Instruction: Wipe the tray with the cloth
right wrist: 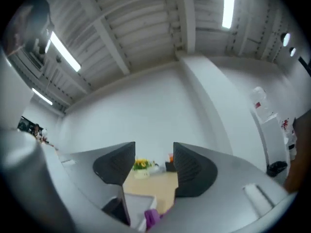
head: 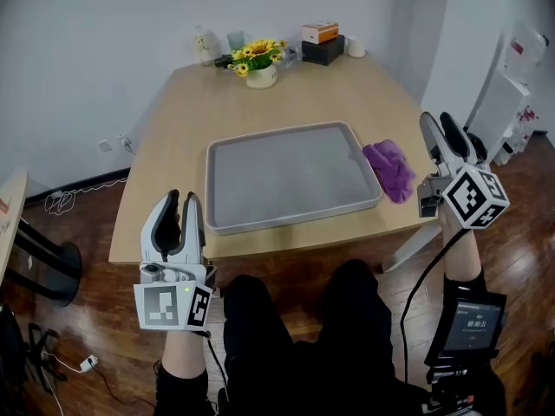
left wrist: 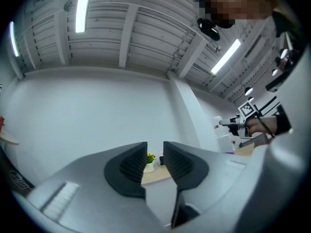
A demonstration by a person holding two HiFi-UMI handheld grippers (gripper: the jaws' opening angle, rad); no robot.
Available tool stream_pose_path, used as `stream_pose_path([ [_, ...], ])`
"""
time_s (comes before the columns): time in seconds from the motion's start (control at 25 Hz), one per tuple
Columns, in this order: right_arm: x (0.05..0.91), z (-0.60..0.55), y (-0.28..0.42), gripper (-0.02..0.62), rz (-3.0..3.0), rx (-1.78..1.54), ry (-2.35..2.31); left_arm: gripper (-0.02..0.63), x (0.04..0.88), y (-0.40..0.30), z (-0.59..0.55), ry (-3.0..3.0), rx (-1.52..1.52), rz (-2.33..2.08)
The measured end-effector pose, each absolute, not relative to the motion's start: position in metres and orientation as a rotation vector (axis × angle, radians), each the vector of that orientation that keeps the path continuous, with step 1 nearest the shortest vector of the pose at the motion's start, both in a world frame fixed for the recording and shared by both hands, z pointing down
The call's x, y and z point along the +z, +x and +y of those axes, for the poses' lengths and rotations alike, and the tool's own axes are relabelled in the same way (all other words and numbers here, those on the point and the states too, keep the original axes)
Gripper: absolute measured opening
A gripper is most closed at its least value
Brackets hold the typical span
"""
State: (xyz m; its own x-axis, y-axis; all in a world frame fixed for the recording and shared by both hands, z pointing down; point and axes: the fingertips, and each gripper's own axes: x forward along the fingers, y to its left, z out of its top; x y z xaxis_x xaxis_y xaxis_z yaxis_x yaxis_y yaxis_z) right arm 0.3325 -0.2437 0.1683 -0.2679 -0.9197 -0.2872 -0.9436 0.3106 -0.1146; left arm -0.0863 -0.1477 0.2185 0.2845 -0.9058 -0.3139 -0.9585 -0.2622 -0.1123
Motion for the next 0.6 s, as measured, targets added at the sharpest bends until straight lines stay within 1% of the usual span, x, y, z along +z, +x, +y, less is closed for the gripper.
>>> stream_pose_path([
  [0.04,0.154,-0.229,0.327,0.242,2.233,0.174,-1.626,0.084,0.216,-0.083,-0.146,-2.282,0.276,1.701],
  [0.12,0.142,-0.206,0.312,0.244,2.2,0.268,-1.548,0.083,0.213,-0.077,-0.142,-2.289,0.289,1.693],
  [0.24,0.149,-0.185,0.291,0.239,2.207,0.338,-1.493,0.081,0.212,-0.075,-0.139,-2.291,0.312,1.697],
  [0.4,0.158,-0.168,0.275,0.188,2.182,0.417,-1.483,0.077,0.216,-0.082,-0.137,-2.277,0.329,1.732],
  [0.6,0.172,-0.148,0.254,0.17,2.161,0.565,-1.542,0.072,0.219,-0.085,-0.128,-2.209,0.318,1.734],
])
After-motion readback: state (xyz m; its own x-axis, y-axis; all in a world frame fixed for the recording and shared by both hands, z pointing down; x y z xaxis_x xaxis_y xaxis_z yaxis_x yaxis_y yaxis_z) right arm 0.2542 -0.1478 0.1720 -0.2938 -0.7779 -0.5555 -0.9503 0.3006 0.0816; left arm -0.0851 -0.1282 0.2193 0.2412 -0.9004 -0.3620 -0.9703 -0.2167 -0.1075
